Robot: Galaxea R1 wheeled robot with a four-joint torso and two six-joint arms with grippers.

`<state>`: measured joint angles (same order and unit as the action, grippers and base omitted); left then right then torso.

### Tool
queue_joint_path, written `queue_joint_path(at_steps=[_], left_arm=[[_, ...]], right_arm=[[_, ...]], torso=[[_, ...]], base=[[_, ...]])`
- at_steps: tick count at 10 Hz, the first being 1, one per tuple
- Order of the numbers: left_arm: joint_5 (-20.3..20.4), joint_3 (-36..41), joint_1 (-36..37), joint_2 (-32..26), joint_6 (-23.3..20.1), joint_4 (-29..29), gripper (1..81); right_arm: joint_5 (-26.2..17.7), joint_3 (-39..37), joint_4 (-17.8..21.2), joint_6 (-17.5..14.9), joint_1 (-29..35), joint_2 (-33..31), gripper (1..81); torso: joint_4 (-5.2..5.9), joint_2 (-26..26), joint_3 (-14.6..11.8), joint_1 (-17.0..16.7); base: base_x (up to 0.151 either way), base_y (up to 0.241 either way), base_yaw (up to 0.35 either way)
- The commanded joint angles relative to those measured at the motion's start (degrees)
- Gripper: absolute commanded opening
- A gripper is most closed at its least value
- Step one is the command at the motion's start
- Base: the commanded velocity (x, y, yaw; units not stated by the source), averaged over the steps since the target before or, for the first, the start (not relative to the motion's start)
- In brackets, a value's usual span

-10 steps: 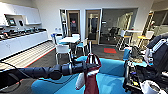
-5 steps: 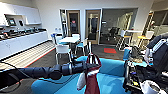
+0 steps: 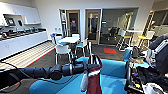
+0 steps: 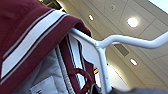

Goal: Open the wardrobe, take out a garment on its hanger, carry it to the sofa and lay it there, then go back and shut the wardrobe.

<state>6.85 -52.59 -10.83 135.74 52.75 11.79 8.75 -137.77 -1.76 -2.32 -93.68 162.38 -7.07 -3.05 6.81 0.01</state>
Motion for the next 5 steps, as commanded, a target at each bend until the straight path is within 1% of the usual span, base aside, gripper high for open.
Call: queue_joint_path(at_steps=[1,3,4,5], left_arm=[[5.5,1.4,10.2,0.1,-1.7,2.9,1.0],[5.6,1.4,10.2,0.1,-1.7,2.9,1.0],[5.6,1.4,10.2,0.1,-1.7,2.9,1.0],[5.6,1.4,10.2,0.0,-1.7,2.9,1.0]], right_arm=[[-3.4,0.3,-1.1,-0.2,1.0,-0.6,81.1],[-3.4,0.3,-1.1,-0.2,1.0,-0.5,81.1],[-3.4,0.3,-1.1,-0.2,1.0,-0.6,81.1],[-3.4,0.3,-1.1,-0.2,1.1,-0.5,81.1]], torso=[[0.00,0.0,4.3,0.0],[0.00,0.0,7.6,0.0],[0.00,0.0,8.7,0.0],[0.00,0.0,6.3,0.0]], base=[[0.085,0.000,0.000],[0.085,0.000,0.000],[0.078,0.000,0.000],[0.076,0.000,0.000]])
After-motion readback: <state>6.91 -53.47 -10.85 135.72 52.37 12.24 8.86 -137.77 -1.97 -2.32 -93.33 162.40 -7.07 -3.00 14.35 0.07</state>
